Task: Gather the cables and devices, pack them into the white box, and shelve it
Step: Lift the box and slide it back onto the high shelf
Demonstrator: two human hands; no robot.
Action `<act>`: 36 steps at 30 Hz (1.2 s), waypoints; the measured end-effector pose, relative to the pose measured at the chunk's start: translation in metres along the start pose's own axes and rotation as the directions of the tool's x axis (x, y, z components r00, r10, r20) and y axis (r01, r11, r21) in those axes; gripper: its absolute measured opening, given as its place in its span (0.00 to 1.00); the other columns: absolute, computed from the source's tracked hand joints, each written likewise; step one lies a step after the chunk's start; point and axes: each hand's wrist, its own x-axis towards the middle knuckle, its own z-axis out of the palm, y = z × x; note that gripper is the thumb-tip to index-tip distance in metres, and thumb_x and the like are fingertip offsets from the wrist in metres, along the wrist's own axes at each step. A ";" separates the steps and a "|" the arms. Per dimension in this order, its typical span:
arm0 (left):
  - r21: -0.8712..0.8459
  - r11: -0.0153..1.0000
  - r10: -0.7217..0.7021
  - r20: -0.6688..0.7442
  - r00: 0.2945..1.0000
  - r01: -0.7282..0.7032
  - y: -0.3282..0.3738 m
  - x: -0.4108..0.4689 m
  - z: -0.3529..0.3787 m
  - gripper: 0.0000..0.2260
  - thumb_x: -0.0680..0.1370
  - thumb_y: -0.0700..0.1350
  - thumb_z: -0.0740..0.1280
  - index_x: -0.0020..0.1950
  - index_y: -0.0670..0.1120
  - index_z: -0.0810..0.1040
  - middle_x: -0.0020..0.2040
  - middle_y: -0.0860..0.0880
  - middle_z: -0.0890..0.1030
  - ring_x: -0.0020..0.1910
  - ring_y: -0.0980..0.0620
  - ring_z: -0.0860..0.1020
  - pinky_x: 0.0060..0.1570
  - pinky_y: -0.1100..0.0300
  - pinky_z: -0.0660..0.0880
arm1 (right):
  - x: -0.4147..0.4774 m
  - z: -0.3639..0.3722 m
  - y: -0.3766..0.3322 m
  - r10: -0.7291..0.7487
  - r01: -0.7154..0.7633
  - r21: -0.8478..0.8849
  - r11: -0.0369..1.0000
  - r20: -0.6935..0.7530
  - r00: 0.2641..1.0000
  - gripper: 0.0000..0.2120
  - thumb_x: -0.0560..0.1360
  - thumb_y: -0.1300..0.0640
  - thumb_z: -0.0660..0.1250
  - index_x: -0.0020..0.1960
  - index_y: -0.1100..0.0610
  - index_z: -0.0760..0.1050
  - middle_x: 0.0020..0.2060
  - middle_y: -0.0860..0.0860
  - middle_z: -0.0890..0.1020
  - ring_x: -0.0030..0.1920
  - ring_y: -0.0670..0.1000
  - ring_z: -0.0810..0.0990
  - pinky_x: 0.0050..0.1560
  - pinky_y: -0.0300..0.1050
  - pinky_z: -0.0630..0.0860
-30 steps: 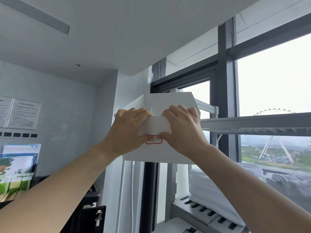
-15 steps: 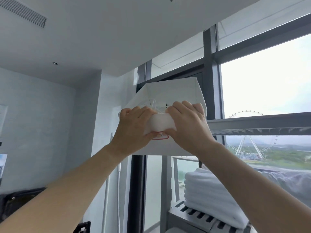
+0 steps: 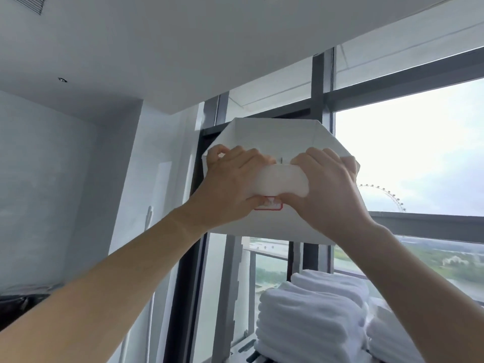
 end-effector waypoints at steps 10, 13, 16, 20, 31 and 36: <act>0.043 0.999 -0.001 -0.020 1.000 0.002 0.021 0.005 0.015 0.21 0.67 0.57 0.70 0.56 0.49 0.74 0.48 0.52 0.79 0.49 0.53 0.70 0.46 0.58 0.53 | -0.014 0.001 0.025 -0.004 0.005 0.058 0.998 -0.028 1.000 0.20 0.56 0.54 0.79 0.43 0.57 0.75 0.37 0.50 0.77 0.39 0.54 0.74 0.40 0.42 0.50; 0.051 0.999 -0.004 -0.031 0.999 0.006 0.023 0.003 0.015 0.20 0.67 0.57 0.70 0.55 0.49 0.74 0.47 0.52 0.79 0.49 0.53 0.70 0.45 0.58 0.53 | -0.015 0.001 0.025 -0.022 0.023 0.049 0.999 -0.022 1.000 0.20 0.56 0.54 0.78 0.44 0.57 0.75 0.38 0.51 0.78 0.40 0.55 0.74 0.40 0.43 0.51; 0.039 0.999 -0.014 -0.051 0.999 0.016 0.025 0.001 0.016 0.22 0.64 0.55 0.74 0.53 0.48 0.75 0.47 0.52 0.78 0.48 0.53 0.70 0.45 0.57 0.54 | -0.018 0.000 0.025 -0.040 0.041 0.025 0.999 -0.042 0.998 0.20 0.56 0.54 0.78 0.44 0.56 0.76 0.38 0.50 0.77 0.41 0.55 0.74 0.41 0.41 0.51; -0.044 0.997 -0.062 -0.053 0.997 0.060 0.027 -0.006 0.019 0.22 0.64 0.56 0.73 0.54 0.48 0.73 0.47 0.57 0.74 0.47 0.54 0.70 0.47 0.53 0.58 | -0.021 -0.004 0.020 -0.084 0.082 -0.037 0.996 -0.052 0.995 0.20 0.55 0.56 0.78 0.44 0.56 0.76 0.37 0.51 0.77 0.40 0.55 0.75 0.41 0.44 0.53; -0.234 0.948 -0.223 0.007 0.975 0.218 0.007 -0.005 0.054 0.27 0.66 0.60 0.71 0.61 0.54 0.67 0.53 0.59 0.70 0.52 0.61 0.66 0.55 0.60 0.59 | 0.003 -0.001 0.034 -0.163 0.182 -0.155 0.971 0.127 0.978 0.22 0.59 0.55 0.75 0.51 0.54 0.77 0.44 0.49 0.78 0.48 0.53 0.73 0.50 0.42 0.56; -0.163 0.978 -0.134 -0.002 0.991 0.132 -0.009 -0.005 0.070 0.32 0.70 0.61 0.64 0.70 0.51 0.61 0.62 0.57 0.69 0.59 0.58 0.66 0.59 0.54 0.60 | 0.008 0.018 0.042 -0.234 0.241 -0.205 0.949 0.057 0.971 0.26 0.59 0.51 0.74 0.55 0.55 0.76 0.44 0.51 0.79 0.47 0.55 0.75 0.55 0.42 0.58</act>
